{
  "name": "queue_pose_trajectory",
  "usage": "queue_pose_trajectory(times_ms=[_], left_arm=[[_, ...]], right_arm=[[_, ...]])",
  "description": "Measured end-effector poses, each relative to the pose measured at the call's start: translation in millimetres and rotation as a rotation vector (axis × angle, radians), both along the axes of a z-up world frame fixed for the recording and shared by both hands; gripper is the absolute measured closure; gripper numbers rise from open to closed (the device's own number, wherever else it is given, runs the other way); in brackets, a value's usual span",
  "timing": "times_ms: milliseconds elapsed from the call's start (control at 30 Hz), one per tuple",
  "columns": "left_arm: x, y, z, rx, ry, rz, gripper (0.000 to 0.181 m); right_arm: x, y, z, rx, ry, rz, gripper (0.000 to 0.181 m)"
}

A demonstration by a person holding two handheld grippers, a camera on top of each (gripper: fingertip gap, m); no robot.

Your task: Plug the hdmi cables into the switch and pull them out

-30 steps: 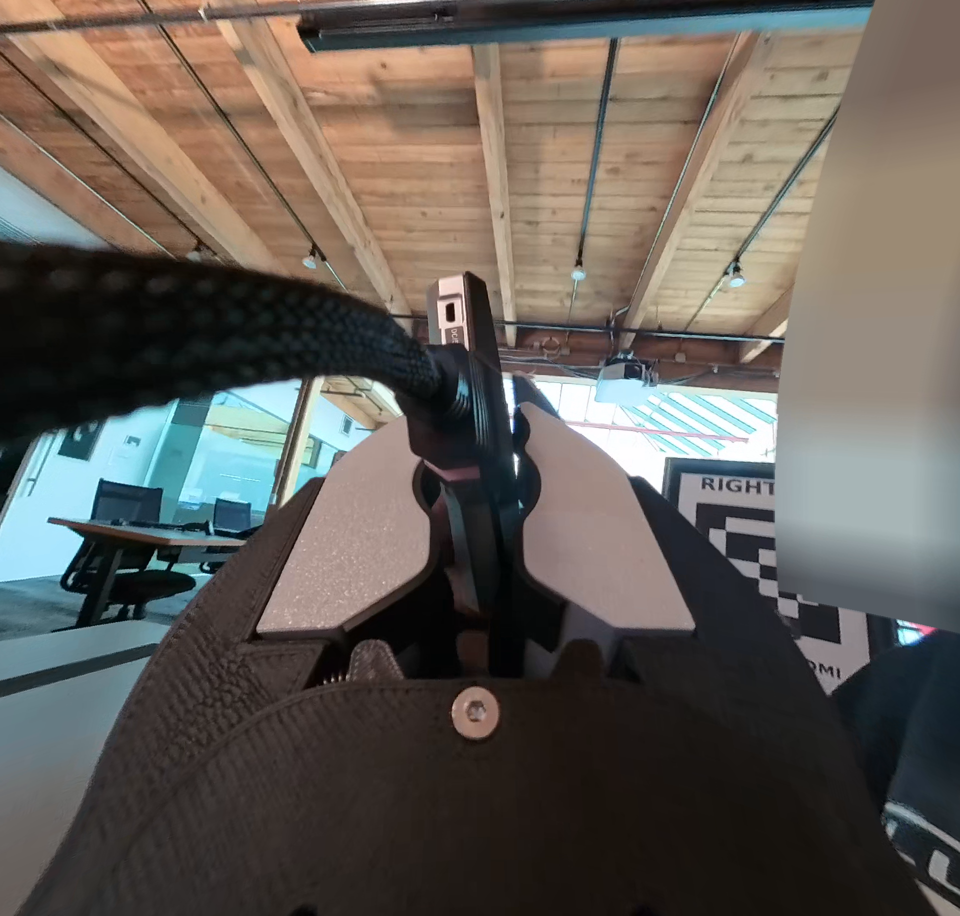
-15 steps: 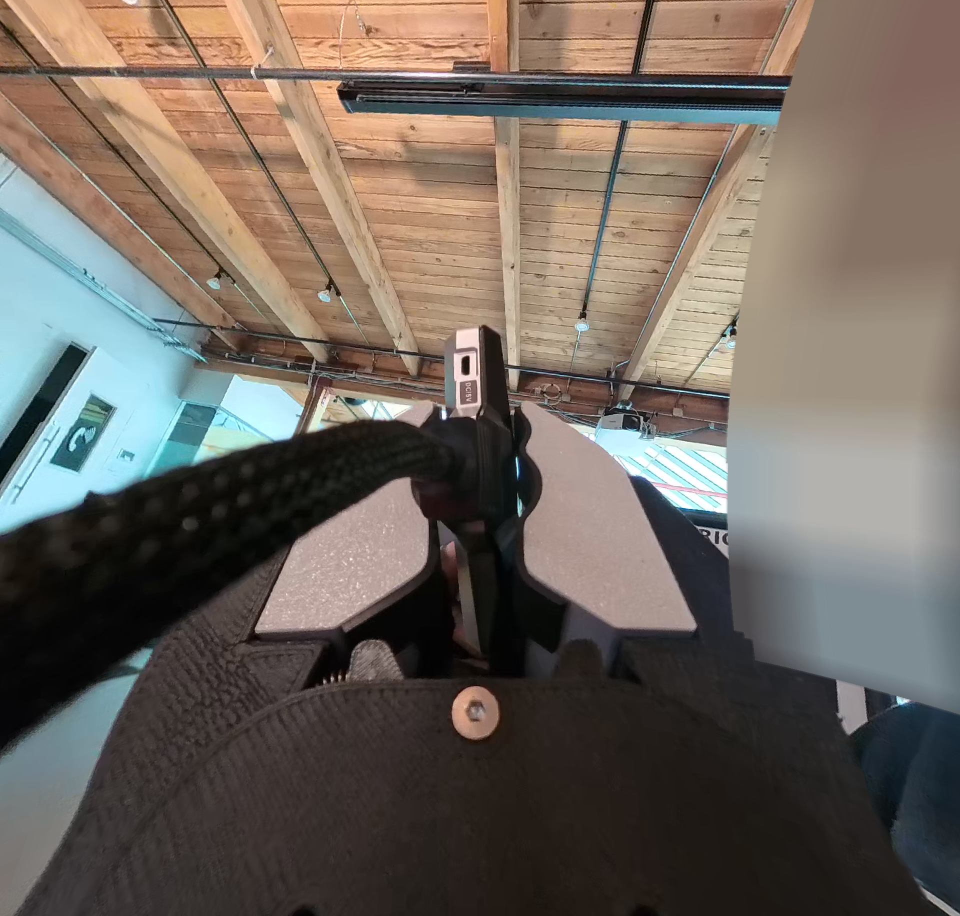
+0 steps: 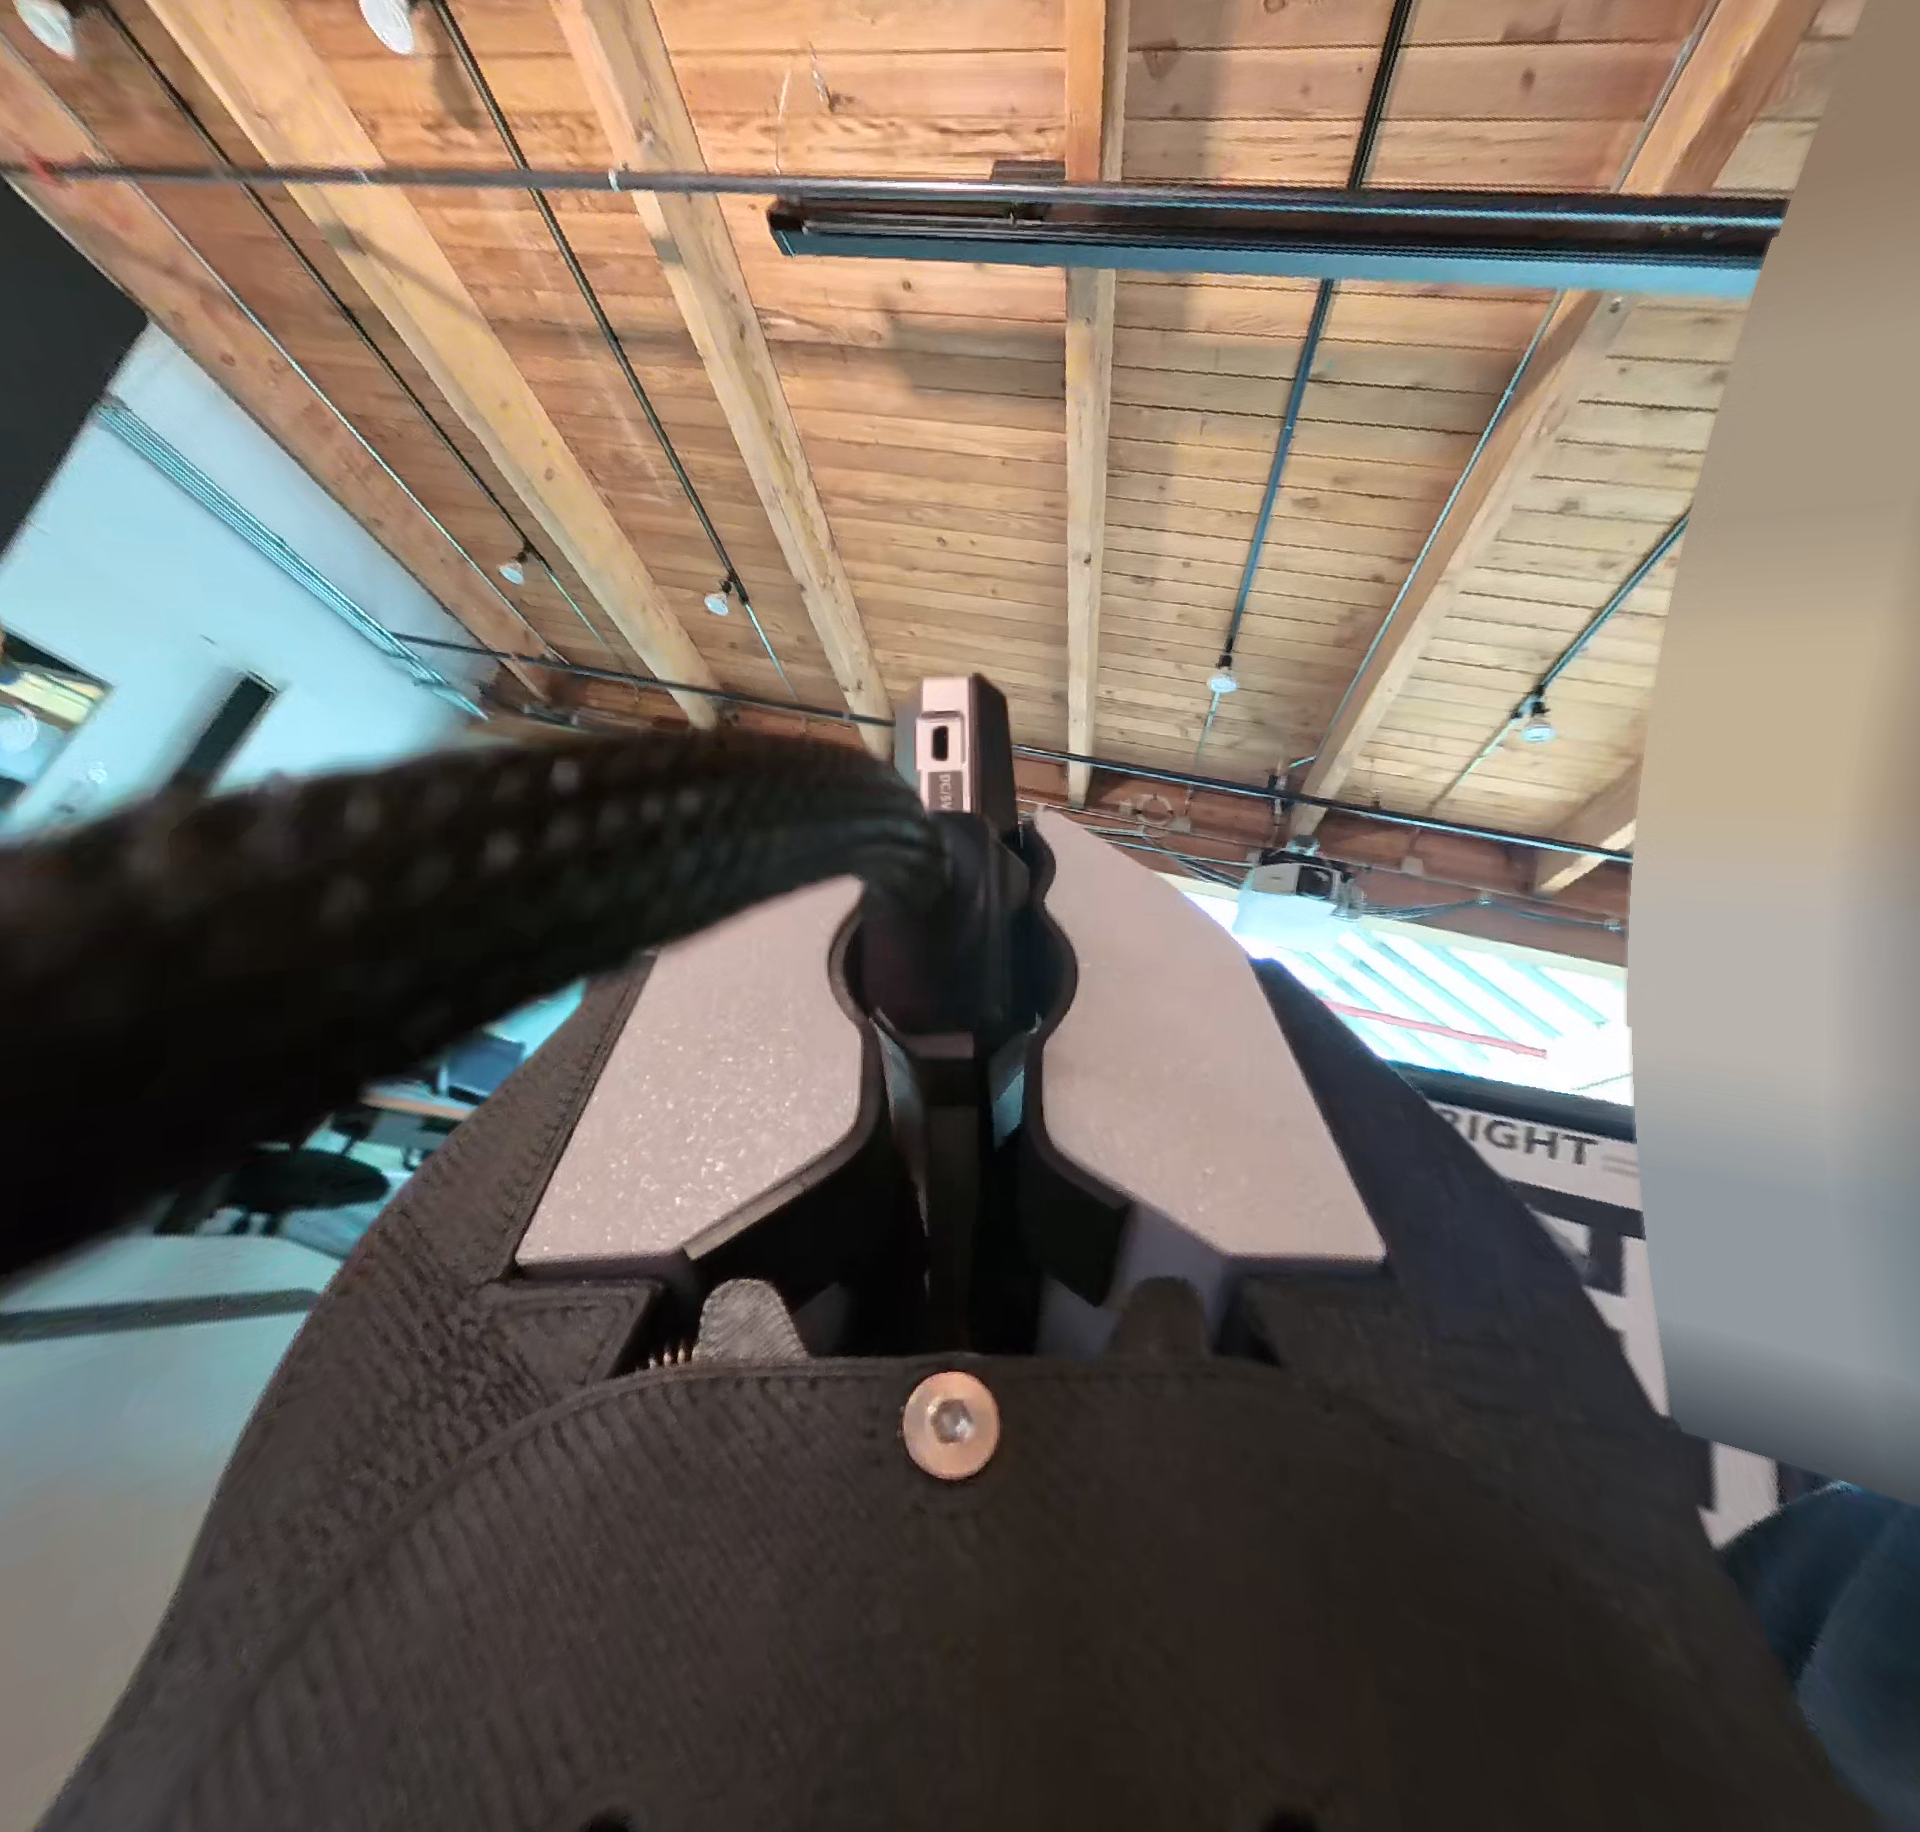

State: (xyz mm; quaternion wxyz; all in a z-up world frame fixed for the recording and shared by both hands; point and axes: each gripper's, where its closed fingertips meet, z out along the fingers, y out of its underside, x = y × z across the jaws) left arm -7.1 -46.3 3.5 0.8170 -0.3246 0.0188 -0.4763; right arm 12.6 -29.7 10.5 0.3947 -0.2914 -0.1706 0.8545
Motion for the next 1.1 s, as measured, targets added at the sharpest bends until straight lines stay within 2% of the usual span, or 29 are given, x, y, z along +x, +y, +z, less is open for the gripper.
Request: queue_pose_trajectory(times_ms=[267,400,500,633,700,733,767,800,833,900,967,1033,1100], left_arm=[[-4.8,-0.3,0.2,-0.005,-0.016,0.031,0.160],[-6.6,0.7,0.0,-0.021,-0.048,-0.014,0.161],[-7.1,-0.2,4.4,-0.053,-0.108,-0.093,0.160],[-8.3,-2.2,9.7,-0.038,-0.093,-0.090,0.161],[-19.0,-7.5,13.9,0.009,-0.113,-0.028,0.161],[-43.3,-18.6,21.7,0.089,-0.201,0.042,0.160],[-71.1,-24.9,29.1,0.122,-0.274,0.095,0.160],[-89.7,-28.9,36.4,0.142,-0.287,0.133,0.160],[-103.0,-37.9,42.3,0.187,-0.294,0.193,0.160],[-108.3,-51.4,49.7,0.244,-0.244,0.292,0.159],[-108.1,-57.5,54.4,0.269,-0.208,0.310,0.159],[-107.9,-61.3,57.3,0.281,-0.162,0.310,0.159],[-110.6,-62.9,58.5,0.271,-0.119,0.340,0.159]], right_arm=[[-3.7,0.5,0.5,-0.002,-0.010,0.022,0.171],[-4.1,0.6,1.0,0.009,-0.031,0.003,0.171],[-0.7,-1.9,4.5,0.139,-0.013,-0.105,0.172],[-0.9,-1.6,10.2,0.112,0.019,-0.068,0.172],[7.8,11.1,14.1,0.006,0.130,-0.050,0.169],[46.4,54.1,20.7,-0.272,0.394,-0.048,0.172],[61.0,77.4,24.3,-0.361,0.469,0.011,0.170],[66.0,80.0,31.7,-0.286,0.462,-0.092,0.170],[54.5,68.8,39.0,-0.173,0.375,-0.158,0.170],[29.0,46.4,46.2,-0.065,0.263,-0.112,0.170],[14.2,31.3,50.2,0.039,0.197,-0.110,0.170],[1.8,17.3,51.5,0.108,0.118,0.005,0.170],[-17.1,0.3,41.1,0.175,-0.055,0.179,0.170]])
